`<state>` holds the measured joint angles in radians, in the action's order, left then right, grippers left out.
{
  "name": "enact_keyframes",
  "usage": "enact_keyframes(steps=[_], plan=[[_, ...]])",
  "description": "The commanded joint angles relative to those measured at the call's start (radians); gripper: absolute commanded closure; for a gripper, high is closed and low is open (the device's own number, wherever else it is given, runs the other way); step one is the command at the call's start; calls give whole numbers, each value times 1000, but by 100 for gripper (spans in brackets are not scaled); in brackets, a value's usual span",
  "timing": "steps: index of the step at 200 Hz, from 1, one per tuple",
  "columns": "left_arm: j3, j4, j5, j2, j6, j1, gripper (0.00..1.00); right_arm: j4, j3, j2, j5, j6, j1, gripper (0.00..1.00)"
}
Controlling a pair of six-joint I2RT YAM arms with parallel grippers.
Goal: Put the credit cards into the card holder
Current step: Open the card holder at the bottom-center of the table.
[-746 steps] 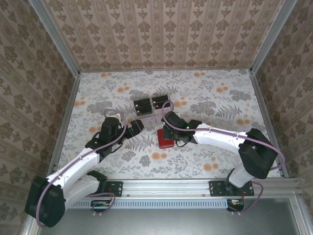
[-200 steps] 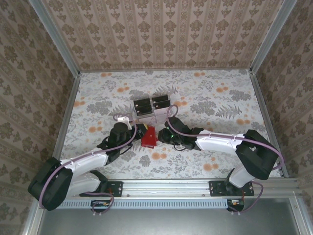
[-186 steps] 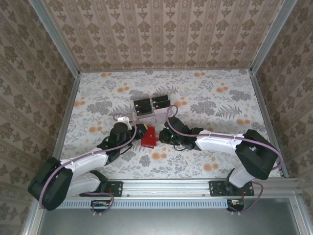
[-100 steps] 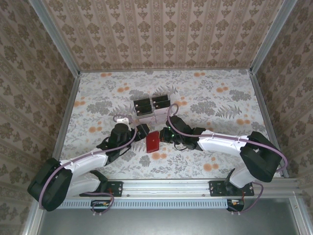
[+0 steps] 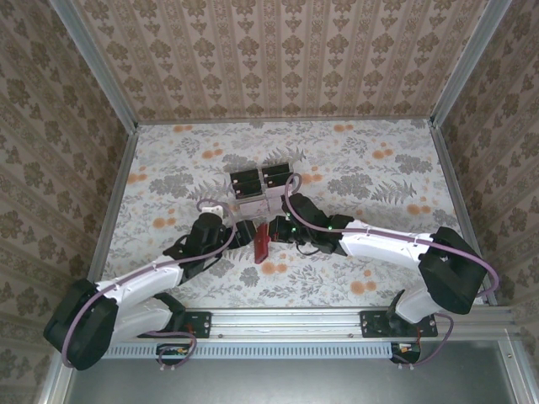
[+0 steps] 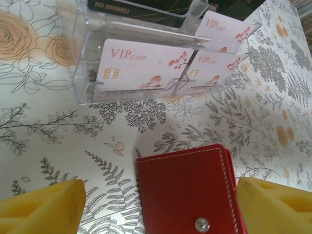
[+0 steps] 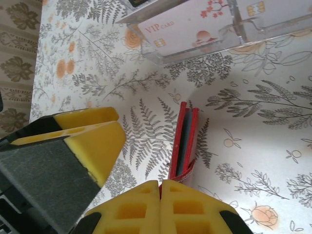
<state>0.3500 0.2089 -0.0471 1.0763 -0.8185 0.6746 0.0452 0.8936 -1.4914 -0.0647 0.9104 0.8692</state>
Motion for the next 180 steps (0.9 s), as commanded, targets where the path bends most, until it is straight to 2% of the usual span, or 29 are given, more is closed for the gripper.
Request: enact_keyframes(steps=[1,61,96,168,180], plan=[[41,12,-19,19,28,11,17,36,34,26,-15,-24,6,100],[40,24,-21,58,30,19,19,40,27,18,-2,-21,6,100],[40,-26,0,68,28,17,30,40,16,19,4,-18,4,100],[21,-195,92,11,-2,17,44,24,-78,33,61,9,-14,100],[9,-212,100,-3,-8,19,45,14,-106,30,69,16,-20,93]])
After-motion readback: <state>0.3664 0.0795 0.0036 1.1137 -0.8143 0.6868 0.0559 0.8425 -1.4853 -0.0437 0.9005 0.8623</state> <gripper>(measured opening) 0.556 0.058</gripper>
